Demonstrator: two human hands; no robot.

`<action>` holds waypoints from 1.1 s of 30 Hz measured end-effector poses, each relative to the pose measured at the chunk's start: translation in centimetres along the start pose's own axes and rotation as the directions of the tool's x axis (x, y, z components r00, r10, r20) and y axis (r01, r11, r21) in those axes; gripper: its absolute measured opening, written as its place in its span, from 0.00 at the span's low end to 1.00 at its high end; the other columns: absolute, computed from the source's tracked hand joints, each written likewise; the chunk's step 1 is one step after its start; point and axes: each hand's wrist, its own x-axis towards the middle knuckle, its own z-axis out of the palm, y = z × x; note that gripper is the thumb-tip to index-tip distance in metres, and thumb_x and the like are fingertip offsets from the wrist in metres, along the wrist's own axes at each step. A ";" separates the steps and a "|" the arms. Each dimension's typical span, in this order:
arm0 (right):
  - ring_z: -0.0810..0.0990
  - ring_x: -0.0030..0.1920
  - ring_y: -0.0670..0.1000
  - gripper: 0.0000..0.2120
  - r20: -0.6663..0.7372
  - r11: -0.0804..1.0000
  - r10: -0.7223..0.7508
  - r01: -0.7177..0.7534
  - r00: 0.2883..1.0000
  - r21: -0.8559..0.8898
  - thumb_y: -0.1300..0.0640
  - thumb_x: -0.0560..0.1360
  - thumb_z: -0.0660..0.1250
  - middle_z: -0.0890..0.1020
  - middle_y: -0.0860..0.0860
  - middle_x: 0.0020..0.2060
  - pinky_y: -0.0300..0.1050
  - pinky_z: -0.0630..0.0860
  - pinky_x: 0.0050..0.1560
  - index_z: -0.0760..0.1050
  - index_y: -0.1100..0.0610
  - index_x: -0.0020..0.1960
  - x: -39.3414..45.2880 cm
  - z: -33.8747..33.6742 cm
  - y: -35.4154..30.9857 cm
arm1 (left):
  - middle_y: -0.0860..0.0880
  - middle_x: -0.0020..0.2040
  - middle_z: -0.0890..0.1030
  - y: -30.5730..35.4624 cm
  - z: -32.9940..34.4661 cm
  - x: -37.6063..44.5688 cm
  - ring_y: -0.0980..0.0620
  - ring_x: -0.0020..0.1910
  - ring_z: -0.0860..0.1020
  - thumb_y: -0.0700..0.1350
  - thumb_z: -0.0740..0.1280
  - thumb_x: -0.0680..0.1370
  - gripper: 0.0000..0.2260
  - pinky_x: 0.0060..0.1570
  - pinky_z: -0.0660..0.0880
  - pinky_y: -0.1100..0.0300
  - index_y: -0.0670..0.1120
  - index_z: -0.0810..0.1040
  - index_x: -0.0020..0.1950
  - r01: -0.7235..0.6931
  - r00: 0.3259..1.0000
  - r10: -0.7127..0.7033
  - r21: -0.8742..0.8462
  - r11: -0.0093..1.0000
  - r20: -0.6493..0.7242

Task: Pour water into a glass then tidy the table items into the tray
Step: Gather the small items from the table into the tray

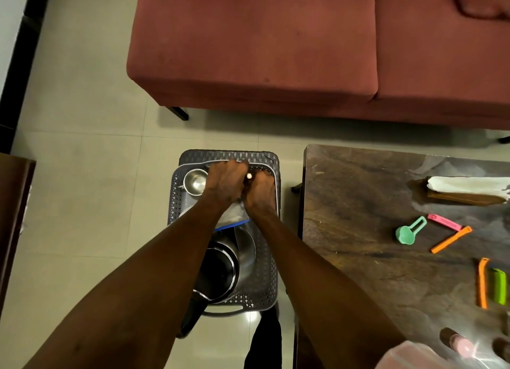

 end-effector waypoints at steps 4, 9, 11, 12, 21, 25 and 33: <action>0.79 0.53 0.60 0.10 0.054 0.980 -0.042 0.052 0.998 -0.193 0.60 0.78 0.62 0.81 0.60 0.53 0.49 0.74 0.51 0.77 0.61 0.56 0.0 -0.8 0.1 | 0.41 0.50 0.82 0.3 -0.2 -0.1 0.41 0.49 0.81 0.44 0.65 0.79 0.11 0.46 0.75 0.50 0.43 0.74 0.59 0.026 0.999 -0.027 -0.052 0.998 -0.026; 0.78 0.53 0.61 0.11 0.091 0.978 -0.044 0.061 0.995 -0.199 0.61 0.77 0.62 0.80 0.62 0.53 0.54 0.75 0.55 0.77 0.63 0.57 0.1 -1.1 -0.2 | 0.43 0.48 0.82 0.0 -0.3 0.1 0.42 0.48 0.80 0.43 0.66 0.78 0.07 0.46 0.74 0.52 0.44 0.77 0.54 0.070 0.998 -0.070 -0.078 0.995 -0.003; 0.78 0.50 0.60 0.10 0.075 0.981 -0.045 0.058 0.996 -0.183 0.62 0.77 0.63 0.81 0.61 0.52 0.54 0.77 0.55 0.78 0.64 0.55 0.1 -1.1 -0.2 | 0.43 0.48 0.82 -0.2 -0.4 0.2 0.43 0.47 0.80 0.43 0.66 0.78 0.06 0.46 0.74 0.52 0.45 0.78 0.54 0.081 0.997 -0.082 -0.089 0.993 -0.008; 0.79 0.50 0.61 0.09 0.078 0.983 -0.049 0.062 0.996 -0.174 0.63 0.77 0.63 0.81 0.62 0.51 0.54 0.77 0.54 0.78 0.64 0.55 0.2 -1.2 -0.2 | 0.43 0.48 0.82 -0.2 -0.4 0.3 0.43 0.47 0.80 0.43 0.67 0.77 0.06 0.46 0.74 0.52 0.45 0.78 0.54 0.084 0.996 -0.086 -0.096 0.992 -0.009; 0.82 0.49 0.58 0.07 0.003 0.999 0.005 -0.004 1.000 -0.051 0.63 0.75 0.69 0.82 0.59 0.49 0.55 0.81 0.51 0.78 0.63 0.53 0.5 0.1 0.2 | 0.45 0.46 0.82 -0.5 -0.4 0.2 0.45 0.46 0.80 0.44 0.67 0.78 0.06 0.48 0.74 0.53 0.46 0.78 0.54 0.073 0.997 -0.074 -0.079 0.994 -0.009; 0.81 0.51 0.54 0.09 0.011 0.998 0.005 -0.004 1.000 -0.060 0.62 0.77 0.67 0.82 0.56 0.51 0.49 0.80 0.52 0.78 0.63 0.56 0.6 0.3 0.5 | 0.46 0.48 0.82 -0.2 -0.3 0.4 0.45 0.48 0.80 0.45 0.66 0.78 0.09 0.54 0.74 0.51 0.47 0.76 0.58 -0.005 1.000 0.006 -0.036 0.999 0.017; 0.74 0.35 0.50 0.16 0.051 0.892 0.189 -0.194 0.981 0.408 0.61 0.79 0.53 0.76 0.53 0.32 0.41 0.72 0.31 0.77 0.58 0.39 0.3 0.6 0.3 | 0.45 0.51 0.82 0.3 0.0 0.9 0.44 0.49 0.81 0.45 0.65 0.78 0.07 0.50 0.76 0.51 0.47 0.78 0.54 -0.088 0.993 0.088 0.004 0.996 0.081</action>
